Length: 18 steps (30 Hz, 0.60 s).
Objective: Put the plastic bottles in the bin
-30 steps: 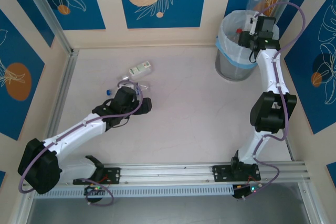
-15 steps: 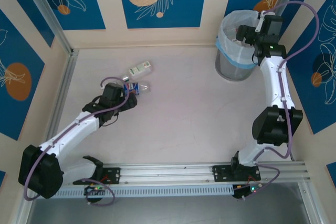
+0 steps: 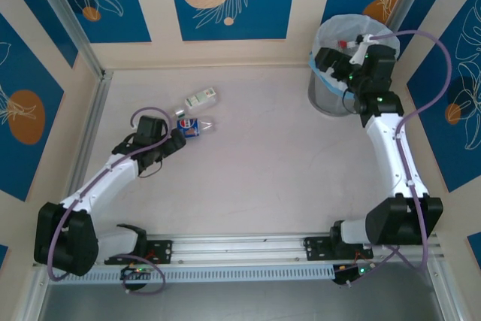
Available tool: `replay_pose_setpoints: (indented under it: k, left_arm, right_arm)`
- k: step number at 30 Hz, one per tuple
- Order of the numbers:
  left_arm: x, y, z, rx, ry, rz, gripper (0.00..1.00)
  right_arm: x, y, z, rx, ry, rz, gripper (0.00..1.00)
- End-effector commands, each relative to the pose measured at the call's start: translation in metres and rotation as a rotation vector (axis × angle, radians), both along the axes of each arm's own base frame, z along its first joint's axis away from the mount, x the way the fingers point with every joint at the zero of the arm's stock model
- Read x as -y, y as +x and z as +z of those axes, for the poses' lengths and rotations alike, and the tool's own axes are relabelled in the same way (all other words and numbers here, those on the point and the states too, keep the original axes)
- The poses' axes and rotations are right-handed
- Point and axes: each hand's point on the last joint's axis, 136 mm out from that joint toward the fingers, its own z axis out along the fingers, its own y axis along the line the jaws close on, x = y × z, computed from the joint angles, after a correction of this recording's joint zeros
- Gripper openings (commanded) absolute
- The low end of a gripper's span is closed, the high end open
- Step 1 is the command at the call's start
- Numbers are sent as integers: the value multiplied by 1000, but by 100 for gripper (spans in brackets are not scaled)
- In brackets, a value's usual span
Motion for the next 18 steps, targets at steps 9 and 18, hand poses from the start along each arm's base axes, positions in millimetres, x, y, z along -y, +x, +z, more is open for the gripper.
replay_pose_setpoints:
  k: [9, 18]
  left_arm:
    - [-32, 39, 11, -4, -45, 171, 99]
    - [-45, 113, 34, 141, 5, -50, 99]
  right_arm:
    - [-129, -57, -46, -27, 101, 295, 100]
    - [-134, -58, -88, -151, 51, 325, 100]
